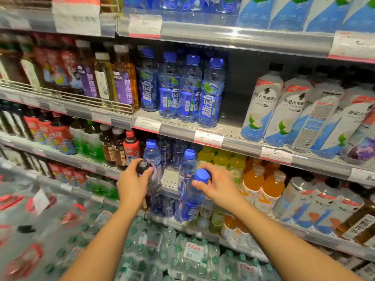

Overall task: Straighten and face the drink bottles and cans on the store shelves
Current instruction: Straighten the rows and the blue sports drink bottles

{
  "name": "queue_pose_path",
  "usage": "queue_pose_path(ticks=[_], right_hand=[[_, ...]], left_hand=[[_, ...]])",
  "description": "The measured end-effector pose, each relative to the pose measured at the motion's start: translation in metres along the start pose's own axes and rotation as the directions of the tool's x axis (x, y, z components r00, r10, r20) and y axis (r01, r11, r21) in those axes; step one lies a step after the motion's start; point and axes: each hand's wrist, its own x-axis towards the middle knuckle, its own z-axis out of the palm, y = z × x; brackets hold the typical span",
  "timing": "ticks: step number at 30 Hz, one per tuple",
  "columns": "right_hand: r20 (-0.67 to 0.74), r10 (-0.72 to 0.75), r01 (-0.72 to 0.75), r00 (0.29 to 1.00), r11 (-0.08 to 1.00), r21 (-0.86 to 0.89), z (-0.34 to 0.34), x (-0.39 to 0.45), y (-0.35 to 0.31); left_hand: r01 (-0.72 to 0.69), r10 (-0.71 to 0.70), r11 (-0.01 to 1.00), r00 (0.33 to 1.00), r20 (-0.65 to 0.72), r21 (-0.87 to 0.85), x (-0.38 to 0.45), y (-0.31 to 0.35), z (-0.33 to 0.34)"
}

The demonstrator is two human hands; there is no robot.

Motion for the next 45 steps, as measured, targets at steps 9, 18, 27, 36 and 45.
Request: queue_pose_path(ticks=[9, 18, 27, 36, 45], right_hand=[[-0.011, 0.056, -0.057, 0.998, 0.994, -0.097, 0.065, 0.074, -0.039], [-0.025, 0.169, -0.169, 0.985, 0.941, -0.292, 0.099, 0.127, -0.048], [0.033, 0.257, -0.23, 0.966, 0.908, -0.35, 0.097, 0.156, -0.049], [0.132, 0.137, -0.092, 0.982, 0.95, -0.299, 0.09, 0.137, -0.052], [-0.012, -0.071, 0.043, 0.997, 0.723, -0.69, 0.056, 0.09, -0.007]], left_hand=[[0.016, -0.016, 0.999, 1.0, -0.007, -0.034, -0.033, -0.044, -0.041], [0.04, -0.039, 0.999, 0.998, 0.04, -0.016, -0.064, -0.064, -0.048], [0.086, -0.09, 0.995, 0.989, 0.114, 0.046, -0.067, -0.073, -0.035], [0.047, -0.052, 0.998, 0.989, 0.141, 0.039, -0.06, -0.065, -0.018], [0.017, -0.019, 1.0, 0.985, 0.17, 0.012, -0.062, -0.054, -0.01]])
